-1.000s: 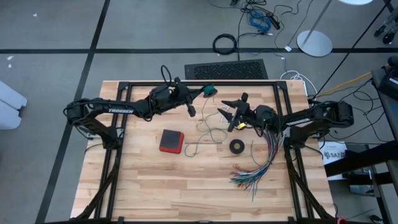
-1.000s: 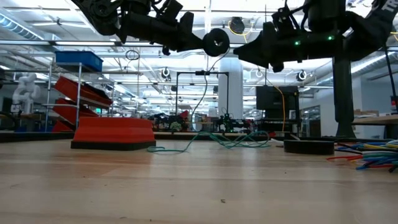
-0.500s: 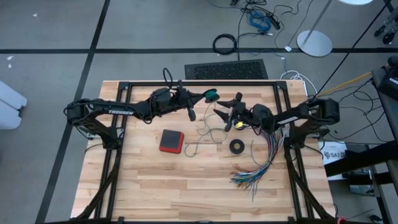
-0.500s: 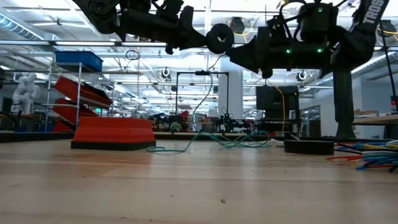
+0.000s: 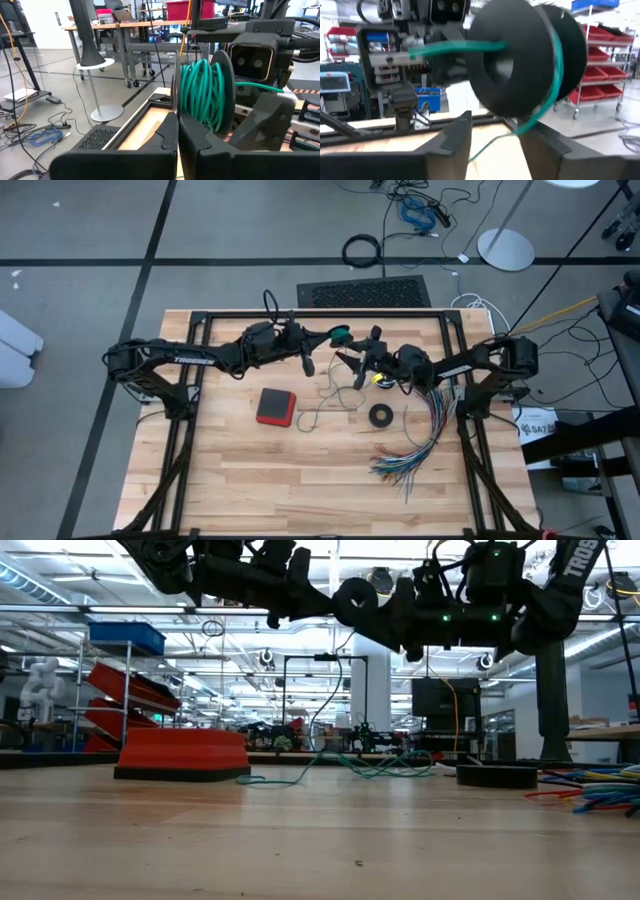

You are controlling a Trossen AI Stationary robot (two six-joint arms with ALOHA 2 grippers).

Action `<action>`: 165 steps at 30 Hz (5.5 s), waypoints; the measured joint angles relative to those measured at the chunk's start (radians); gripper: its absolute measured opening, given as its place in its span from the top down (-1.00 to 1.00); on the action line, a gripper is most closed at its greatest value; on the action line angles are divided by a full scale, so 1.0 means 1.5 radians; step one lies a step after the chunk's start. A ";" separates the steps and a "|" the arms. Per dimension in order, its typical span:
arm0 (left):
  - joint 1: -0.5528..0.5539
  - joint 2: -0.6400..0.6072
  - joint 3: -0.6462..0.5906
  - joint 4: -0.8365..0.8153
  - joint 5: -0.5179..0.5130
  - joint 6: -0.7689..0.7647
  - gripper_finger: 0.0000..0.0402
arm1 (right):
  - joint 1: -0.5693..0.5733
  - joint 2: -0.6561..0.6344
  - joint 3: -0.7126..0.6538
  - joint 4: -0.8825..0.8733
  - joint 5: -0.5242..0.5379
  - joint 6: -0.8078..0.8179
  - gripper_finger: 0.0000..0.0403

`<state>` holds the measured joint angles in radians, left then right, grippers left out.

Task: Coiling cords
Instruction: Uncoil the green wire cable from the spool

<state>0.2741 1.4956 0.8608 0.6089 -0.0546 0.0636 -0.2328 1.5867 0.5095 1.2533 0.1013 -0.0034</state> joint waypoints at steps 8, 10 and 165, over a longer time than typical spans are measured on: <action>0.000 0.000 0.000 0.001 0.000 0.001 1.00 | -0.001 0.000 0.000 -0.026 0.001 0.004 0.76; 0.000 0.000 0.000 0.001 0.000 0.001 1.00 | -0.001 0.000 0.000 -0.026 0.003 0.003 0.84; -0.017 0.000 0.000 -0.154 -0.164 0.121 1.00 | 0.182 -0.107 0.136 -0.445 0.451 -0.143 1.00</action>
<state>0.2489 1.4956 0.8612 0.3773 -0.2999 0.2450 0.0403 1.4269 0.7128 0.5856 0.7780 -0.2174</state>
